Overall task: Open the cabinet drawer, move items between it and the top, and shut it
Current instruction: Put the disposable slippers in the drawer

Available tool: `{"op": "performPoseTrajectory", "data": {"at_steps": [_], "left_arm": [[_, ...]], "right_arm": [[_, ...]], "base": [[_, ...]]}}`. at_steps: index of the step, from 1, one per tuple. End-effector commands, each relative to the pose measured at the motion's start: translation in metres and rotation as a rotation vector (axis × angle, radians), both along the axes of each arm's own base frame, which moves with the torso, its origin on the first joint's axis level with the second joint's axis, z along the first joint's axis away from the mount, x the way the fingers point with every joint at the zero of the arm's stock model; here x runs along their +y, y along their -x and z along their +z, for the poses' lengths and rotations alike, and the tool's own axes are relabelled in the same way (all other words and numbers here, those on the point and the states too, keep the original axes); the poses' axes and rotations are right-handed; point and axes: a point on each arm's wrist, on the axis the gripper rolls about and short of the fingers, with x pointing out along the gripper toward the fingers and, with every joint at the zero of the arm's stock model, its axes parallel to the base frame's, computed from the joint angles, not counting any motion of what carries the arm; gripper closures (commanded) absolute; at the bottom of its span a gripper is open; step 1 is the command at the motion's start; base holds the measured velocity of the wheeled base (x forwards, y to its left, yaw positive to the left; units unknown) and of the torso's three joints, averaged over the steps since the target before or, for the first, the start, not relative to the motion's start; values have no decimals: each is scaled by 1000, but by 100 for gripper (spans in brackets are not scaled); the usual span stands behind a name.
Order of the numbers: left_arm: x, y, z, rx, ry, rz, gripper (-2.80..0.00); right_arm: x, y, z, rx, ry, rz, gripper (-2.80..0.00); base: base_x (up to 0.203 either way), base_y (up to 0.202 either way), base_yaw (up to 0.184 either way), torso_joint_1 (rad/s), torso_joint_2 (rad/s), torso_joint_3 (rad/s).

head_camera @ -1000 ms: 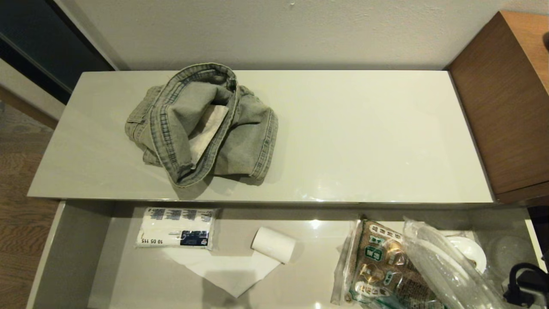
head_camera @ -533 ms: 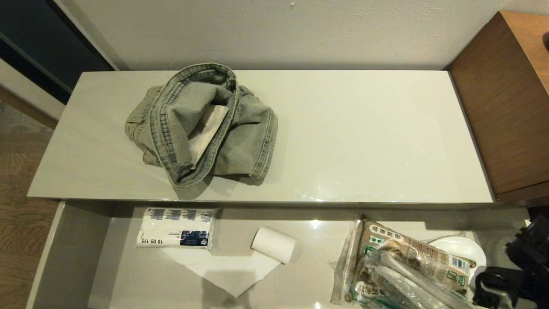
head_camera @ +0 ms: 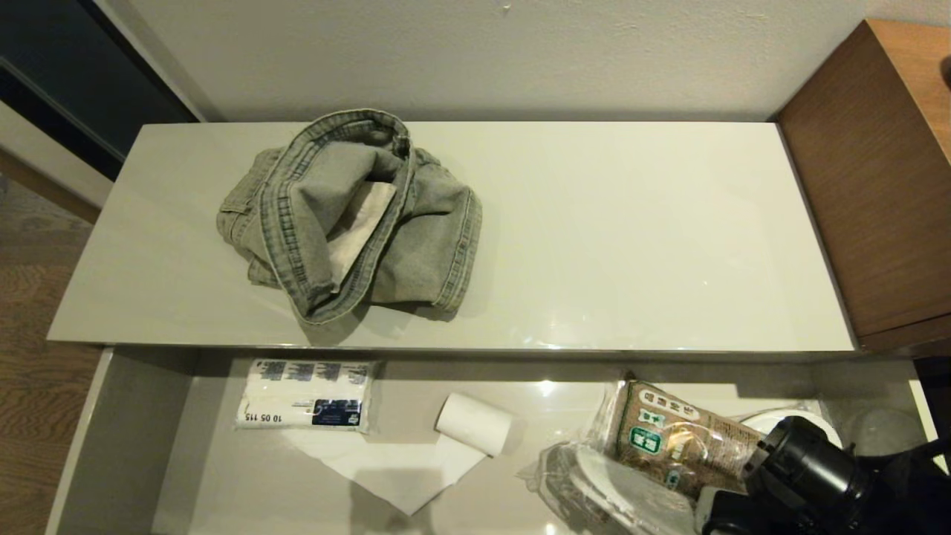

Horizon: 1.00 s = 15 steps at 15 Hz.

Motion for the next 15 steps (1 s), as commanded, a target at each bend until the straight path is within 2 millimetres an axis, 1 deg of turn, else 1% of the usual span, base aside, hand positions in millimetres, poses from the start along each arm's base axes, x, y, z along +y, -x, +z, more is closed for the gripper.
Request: {"op": "performPoseTrajectory", "data": {"at_steps": [1, 3, 4, 7, 9, 11, 12, 13, 15], "left_arm": [[0, 0, 0, 2, 0, 0, 0], [0, 0, 0, 2, 0, 0, 0], [0, 0, 0, 2, 0, 0, 0], [0, 0, 0, 0, 0, 0, 0], [0, 0, 0, 2, 0, 0, 0], [0, 0, 0, 2, 0, 0, 0], [0, 0, 0, 2, 0, 0, 0], [0, 0, 0, 2, 0, 0, 0], [0, 0, 0, 2, 0, 0, 0]], "right_arm": [[4, 0, -13, -9, -7, 21, -280], [4, 0, -22, -62, -51, 18, -280], [3, 1, -21, -72, -61, 13, -280], [-7, 7, -6, -152, -118, -7, -280], [-12, 11, 7, -238, -144, -32, -280], [-17, 12, 19, -366, -117, -77, -280], [-18, 11, 23, -406, -117, -95, -280], [-22, 13, 30, -474, -133, -120, -280], [-36, 26, 49, -628, -172, -177, -280]], "base": [[0, 0, 0, 0, 0, 0], [0, 0, 0, 0, 0, 0], [0, 0, 0, 0, 0, 0], [0, 0, 0, 0, 0, 0], [0, 0, 0, 0, 0, 0], [0, 0, 0, 0, 0, 0], [0, 0, 0, 0, 0, 0], [0, 0, 0, 0, 0, 0], [0, 0, 0, 0, 0, 0]]}}
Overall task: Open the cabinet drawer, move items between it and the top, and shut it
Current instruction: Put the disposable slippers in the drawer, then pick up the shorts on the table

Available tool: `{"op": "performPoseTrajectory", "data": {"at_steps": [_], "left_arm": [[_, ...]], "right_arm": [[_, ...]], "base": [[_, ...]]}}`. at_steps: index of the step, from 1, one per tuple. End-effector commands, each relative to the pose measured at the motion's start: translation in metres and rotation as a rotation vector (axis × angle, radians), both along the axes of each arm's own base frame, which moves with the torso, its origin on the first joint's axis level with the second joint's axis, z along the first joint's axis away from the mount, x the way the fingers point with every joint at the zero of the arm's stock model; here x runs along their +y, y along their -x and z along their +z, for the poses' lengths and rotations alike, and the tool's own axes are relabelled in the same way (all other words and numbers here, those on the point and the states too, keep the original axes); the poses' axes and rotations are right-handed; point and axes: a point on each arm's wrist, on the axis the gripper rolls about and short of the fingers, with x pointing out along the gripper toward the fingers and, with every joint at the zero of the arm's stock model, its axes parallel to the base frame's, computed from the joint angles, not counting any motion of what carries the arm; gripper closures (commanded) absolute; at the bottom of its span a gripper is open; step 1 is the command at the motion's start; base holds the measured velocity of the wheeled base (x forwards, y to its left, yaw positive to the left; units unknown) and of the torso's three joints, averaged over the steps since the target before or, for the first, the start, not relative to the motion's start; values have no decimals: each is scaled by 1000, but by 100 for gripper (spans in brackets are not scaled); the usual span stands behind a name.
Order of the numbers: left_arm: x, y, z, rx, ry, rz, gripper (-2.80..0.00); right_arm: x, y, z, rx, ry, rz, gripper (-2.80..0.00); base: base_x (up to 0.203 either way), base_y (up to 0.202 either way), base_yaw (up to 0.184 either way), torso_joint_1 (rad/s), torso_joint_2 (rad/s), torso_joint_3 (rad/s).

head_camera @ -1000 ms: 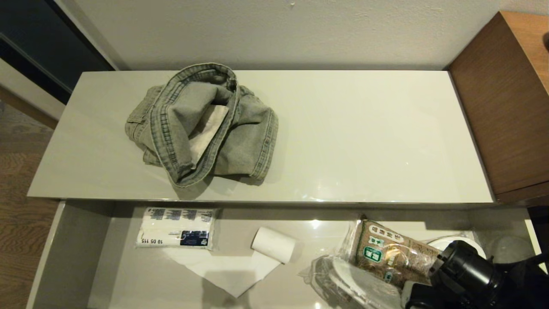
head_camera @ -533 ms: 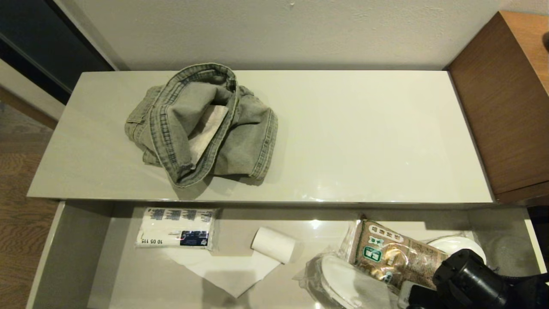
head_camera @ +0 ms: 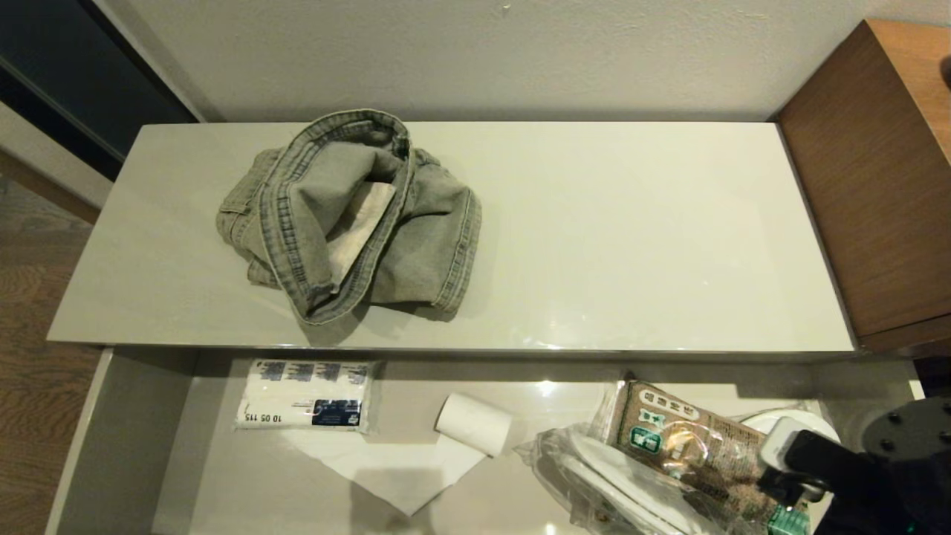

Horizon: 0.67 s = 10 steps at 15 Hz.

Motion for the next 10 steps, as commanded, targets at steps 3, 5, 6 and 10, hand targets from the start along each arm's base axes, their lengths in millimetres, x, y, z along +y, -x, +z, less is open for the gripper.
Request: {"op": "performPoseTrajectory", "data": {"at_steps": [3, 5, 6, 10], "left_arm": [[0, 0, 0, 2, 0, 0, 0], [0, 0, 0, 2, 0, 0, 0], [0, 0, 0, 2, 0, 0, 0], [0, 0, 0, 2, 0, 0, 0]], "right_arm": [[-26, 25, 28, -242, -32, -131, -280], [-32, 32, 34, -290, -48, -153, -280], [-34, 34, 36, -300, -49, -159, -280], [-44, 43, 36, -297, -45, -195, -280]], "base": [[0, 0, 0, 0, 0, 0], [0, 0, 0, 0, 0, 0], [0, 0, 0, 0, 0, 0], [0, 0, 0, 0, 0, 0]]}}
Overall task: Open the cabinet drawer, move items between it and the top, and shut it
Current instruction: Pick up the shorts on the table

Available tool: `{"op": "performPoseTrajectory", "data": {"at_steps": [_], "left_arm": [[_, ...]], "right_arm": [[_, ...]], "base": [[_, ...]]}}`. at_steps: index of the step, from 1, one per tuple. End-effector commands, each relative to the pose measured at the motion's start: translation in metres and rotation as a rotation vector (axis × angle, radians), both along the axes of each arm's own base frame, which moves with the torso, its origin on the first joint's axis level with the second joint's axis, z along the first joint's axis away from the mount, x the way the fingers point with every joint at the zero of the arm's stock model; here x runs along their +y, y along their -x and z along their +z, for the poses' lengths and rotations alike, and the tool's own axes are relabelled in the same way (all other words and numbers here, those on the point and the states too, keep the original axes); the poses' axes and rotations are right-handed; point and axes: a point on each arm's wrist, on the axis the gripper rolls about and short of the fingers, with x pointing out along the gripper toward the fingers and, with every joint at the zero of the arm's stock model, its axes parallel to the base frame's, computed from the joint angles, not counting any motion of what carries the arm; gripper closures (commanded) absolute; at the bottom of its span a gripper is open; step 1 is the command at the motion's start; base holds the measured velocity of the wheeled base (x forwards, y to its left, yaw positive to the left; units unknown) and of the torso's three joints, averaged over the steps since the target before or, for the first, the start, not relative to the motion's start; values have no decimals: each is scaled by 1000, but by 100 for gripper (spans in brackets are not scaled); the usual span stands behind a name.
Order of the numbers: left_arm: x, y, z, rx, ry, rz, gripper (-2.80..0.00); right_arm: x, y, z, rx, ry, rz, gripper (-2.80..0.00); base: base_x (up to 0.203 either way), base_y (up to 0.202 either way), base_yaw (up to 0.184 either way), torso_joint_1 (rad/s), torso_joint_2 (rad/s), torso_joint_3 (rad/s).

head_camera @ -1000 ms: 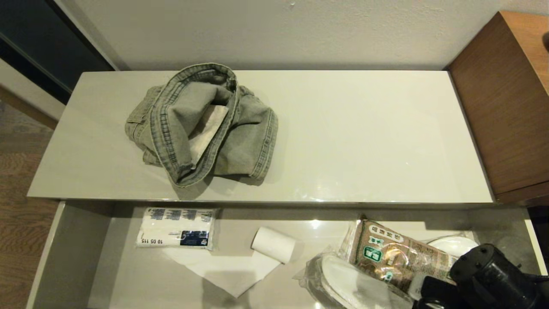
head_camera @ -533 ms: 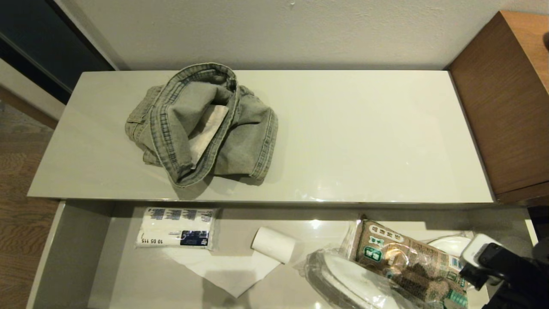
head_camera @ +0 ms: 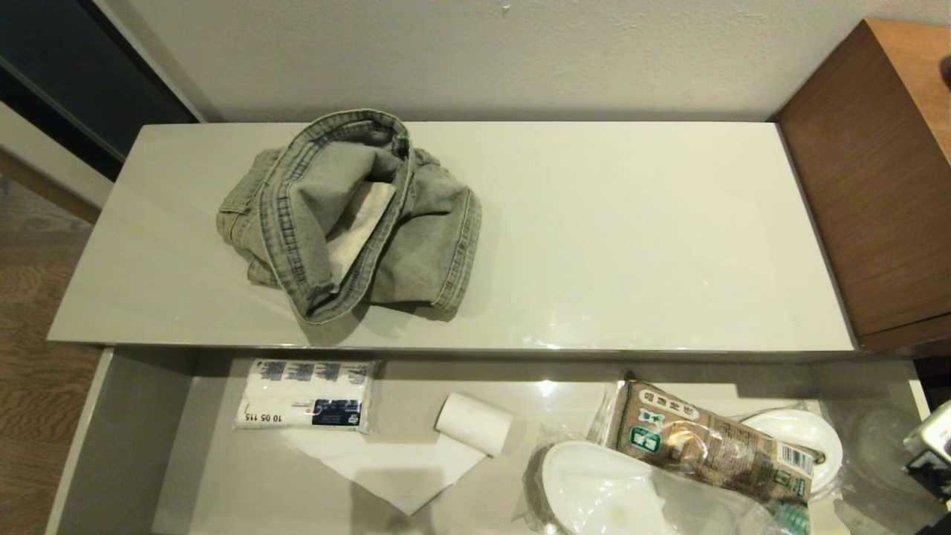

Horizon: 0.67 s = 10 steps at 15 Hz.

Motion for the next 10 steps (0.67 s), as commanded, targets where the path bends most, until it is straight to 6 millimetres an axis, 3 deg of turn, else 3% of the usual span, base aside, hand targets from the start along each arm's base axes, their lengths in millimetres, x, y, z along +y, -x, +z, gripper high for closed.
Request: {"op": "performPoseTrajectory", "data": {"at_steps": [1, 4, 5, 6, 8, 10], "left_arm": [[0, 0, 0, 2, 0, 0, 0], [0, 0, 0, 2, 0, 0, 0], [0, 0, 0, 2, 0, 0, 0], [0, 0, 0, 0, 0, 0, 0], [0, 0, 0, 2, 0, 0, 0], [0, 0, 0, 2, 0, 0, 0]], "right_arm": [[-6, 3, 6, -40, -34, -46, -280], [-12, 1, 22, -89, -176, -193, -280], [-16, 3, 35, -101, -245, -244, -280], [-20, 9, 58, -116, -341, -286, 0], [-32, 33, 100, -68, -557, -361, 0], [-49, 79, 115, 59, -763, -486, 0]], "base": [[0, 0, 0, 0, 0, 0], [0, 0, 0, 0, 0, 0], [0, 0, 0, 0, 0, 0], [0, 0, 0, 0, 0, 0], [0, 0, 0, 0, 0, 0], [0, 0, 0, 0, 0, 0]]}}
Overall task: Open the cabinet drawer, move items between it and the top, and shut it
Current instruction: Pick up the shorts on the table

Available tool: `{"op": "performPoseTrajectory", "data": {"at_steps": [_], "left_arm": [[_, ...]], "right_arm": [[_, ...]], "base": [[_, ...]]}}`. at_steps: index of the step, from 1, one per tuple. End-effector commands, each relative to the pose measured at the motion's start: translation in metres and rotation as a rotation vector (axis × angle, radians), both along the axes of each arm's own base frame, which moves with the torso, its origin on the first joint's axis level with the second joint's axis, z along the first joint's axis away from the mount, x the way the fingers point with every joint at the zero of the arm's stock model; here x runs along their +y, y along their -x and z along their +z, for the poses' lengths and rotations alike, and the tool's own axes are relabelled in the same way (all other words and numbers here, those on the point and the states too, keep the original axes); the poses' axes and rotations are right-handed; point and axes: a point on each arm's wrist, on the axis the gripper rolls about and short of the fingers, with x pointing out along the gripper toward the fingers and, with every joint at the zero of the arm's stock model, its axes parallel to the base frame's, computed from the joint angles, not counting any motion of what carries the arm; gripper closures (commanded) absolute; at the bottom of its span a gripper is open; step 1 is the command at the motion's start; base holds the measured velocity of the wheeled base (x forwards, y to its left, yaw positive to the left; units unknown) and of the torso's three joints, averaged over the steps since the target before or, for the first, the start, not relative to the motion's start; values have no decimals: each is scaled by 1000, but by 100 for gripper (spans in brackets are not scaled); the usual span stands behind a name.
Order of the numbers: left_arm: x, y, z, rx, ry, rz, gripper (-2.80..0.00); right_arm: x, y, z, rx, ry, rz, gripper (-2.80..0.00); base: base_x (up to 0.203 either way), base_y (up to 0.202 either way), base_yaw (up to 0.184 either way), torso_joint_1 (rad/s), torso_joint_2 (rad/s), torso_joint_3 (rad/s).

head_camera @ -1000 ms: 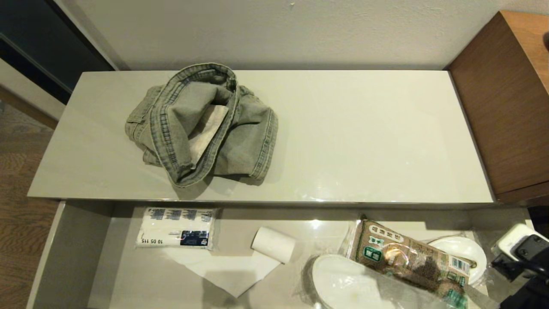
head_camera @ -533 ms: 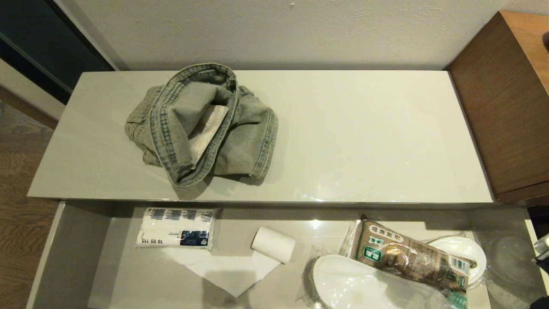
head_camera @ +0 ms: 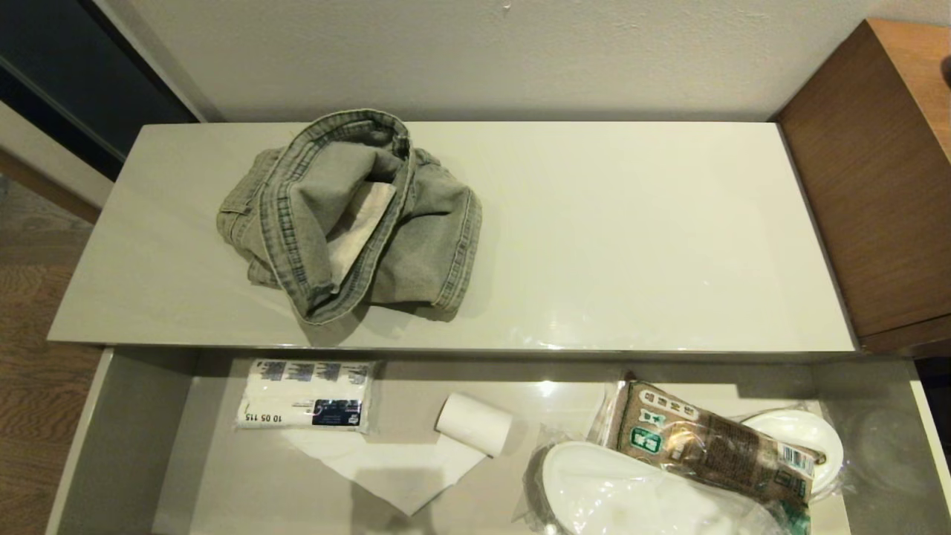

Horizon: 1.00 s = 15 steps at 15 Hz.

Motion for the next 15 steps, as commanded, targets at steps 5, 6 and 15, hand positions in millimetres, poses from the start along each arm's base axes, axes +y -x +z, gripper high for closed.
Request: {"op": "performPoseTrajectory", "data": {"at_steps": [5, 6, 15], "left_arm": [[0, 0, 0, 0, 0, 0, 0], [0, 0, 0, 2, 0, 0, 0], [0, 0, 0, 2, 0, 0, 0]], "right_arm": [[-6, 133, -30, 178, -304, -186, 0], [2, 147, -37, 172, -251, -156, 0], [-6, 167, -105, -12, -2, 97, 0]], "base": [[0, 0, 0, 0, 0, 0], [0, 0, 0, 0, 0, 0], [0, 0, 0, 0, 0, 0]]}}
